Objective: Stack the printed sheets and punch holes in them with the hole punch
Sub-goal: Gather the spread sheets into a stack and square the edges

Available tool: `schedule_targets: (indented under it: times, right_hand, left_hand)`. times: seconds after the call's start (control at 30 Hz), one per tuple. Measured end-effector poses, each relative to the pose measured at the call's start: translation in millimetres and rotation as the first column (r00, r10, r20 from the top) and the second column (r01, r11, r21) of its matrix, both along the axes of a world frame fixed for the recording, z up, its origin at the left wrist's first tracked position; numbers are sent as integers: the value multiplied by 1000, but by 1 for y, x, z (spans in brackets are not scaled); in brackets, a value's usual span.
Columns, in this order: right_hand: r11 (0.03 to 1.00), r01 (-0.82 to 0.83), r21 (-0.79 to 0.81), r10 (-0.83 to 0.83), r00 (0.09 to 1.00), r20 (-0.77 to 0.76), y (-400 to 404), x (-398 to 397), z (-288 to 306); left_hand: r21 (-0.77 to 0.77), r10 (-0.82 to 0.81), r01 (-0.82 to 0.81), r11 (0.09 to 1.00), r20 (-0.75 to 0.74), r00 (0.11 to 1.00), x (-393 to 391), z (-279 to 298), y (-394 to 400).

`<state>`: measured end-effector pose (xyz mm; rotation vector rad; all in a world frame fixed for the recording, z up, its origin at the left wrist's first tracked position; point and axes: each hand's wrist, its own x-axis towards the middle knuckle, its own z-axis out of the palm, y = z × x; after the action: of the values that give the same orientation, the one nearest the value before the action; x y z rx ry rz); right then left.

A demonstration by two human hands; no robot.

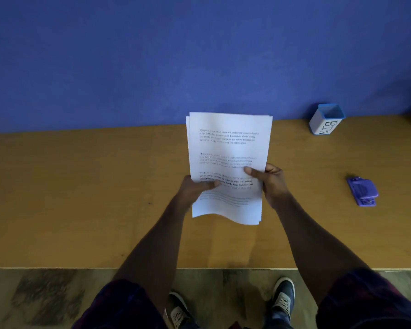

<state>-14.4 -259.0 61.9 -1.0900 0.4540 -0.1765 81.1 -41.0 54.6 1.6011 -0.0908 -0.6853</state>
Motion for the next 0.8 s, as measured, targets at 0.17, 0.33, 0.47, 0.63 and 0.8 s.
schedule_targets:
  times: [0.17,0.33,0.47,0.63,0.8]
  right_hand:
    - [983,-78,-164,98,988,119,-9,23,27]
    - [938,-80,-336,136,980,145,-15,35,37]
    - [925,-96,-368,148,982,116,-11,25,20]
    - [935,-127,-330,140,990,17,-8,8,0]
    - [938,-103,-332,119,993,26,-12,5,-8]
  left_hand:
    - [-27,31,-29,999,70,997,21,29,-6]
    - [-92,56,-48,995,84,995,31,39,-6]
    - [-2,14,-14,1000,93,996,24,21,-1]
    - [43,-28,25,999,62,998,17,7,7]
    - [-33,-117,122,992,124,985,11,9,4]
